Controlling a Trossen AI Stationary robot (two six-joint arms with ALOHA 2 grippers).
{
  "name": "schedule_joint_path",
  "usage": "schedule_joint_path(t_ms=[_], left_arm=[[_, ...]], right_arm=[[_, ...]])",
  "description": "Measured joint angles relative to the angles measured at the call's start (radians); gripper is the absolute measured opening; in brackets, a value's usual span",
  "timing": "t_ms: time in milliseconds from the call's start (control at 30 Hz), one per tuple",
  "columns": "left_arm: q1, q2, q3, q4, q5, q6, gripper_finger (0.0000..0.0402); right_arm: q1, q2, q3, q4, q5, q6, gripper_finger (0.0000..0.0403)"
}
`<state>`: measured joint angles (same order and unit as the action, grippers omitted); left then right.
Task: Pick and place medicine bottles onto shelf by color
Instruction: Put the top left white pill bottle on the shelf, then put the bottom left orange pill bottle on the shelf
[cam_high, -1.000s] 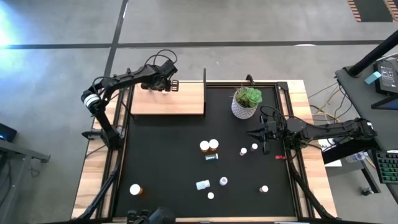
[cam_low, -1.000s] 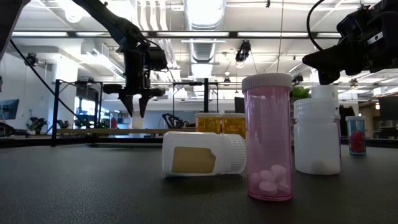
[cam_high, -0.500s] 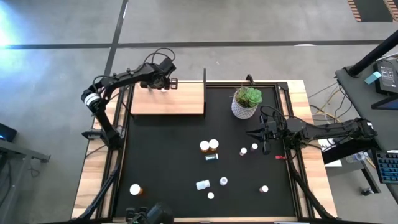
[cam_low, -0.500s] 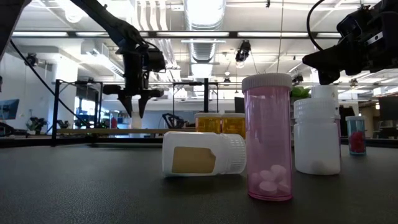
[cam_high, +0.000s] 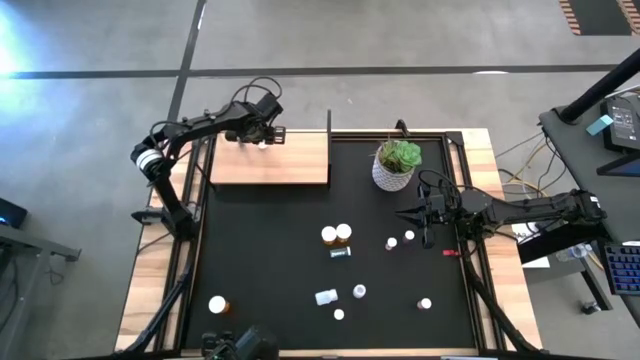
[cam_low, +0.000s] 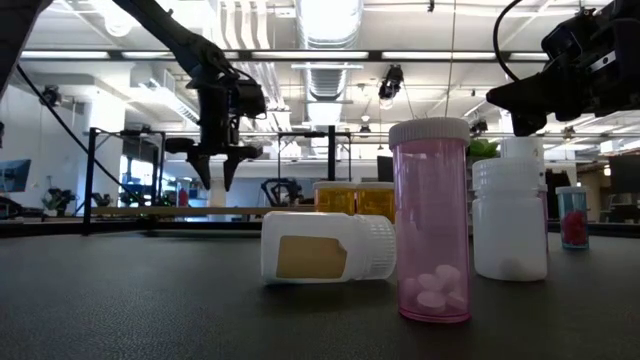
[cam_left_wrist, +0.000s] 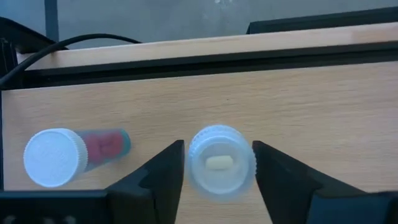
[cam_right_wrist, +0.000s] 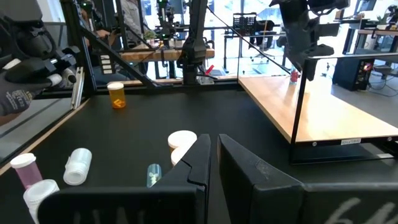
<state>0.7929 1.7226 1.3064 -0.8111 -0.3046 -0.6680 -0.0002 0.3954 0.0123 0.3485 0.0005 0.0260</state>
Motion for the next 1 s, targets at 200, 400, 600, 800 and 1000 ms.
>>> schedule_joint_path(t_ms=[200,400,600,800,1000], left_arm=[[0.000,-0.002,0.003,0.007,-0.003,0.003,0.0218],[-0.003,-0.056,0.011,0.006,-0.005,0.004,0.0238],[-0.031,-0.158,0.011,-0.054,-0.008,0.000,0.0240],[-0.126,-0.240,-0.005,-0.158,0.013,-0.072,0.0241],[-0.294,-0.277,-0.031,-0.309,0.028,-0.261,0.0241]], right_arm=[[0.000,0.000,0.000,0.000,0.000,0.000,0.0022],[0.000,0.000,0.000,0.000,0.000,0.000,0.0022],[0.000,0.000,0.000,0.000,0.000,0.000,0.0022],[0.000,0.000,0.000,0.000,0.000,0.000,0.0022],[0.000,0.000,0.000,0.000,0.000,0.000,0.0022]])
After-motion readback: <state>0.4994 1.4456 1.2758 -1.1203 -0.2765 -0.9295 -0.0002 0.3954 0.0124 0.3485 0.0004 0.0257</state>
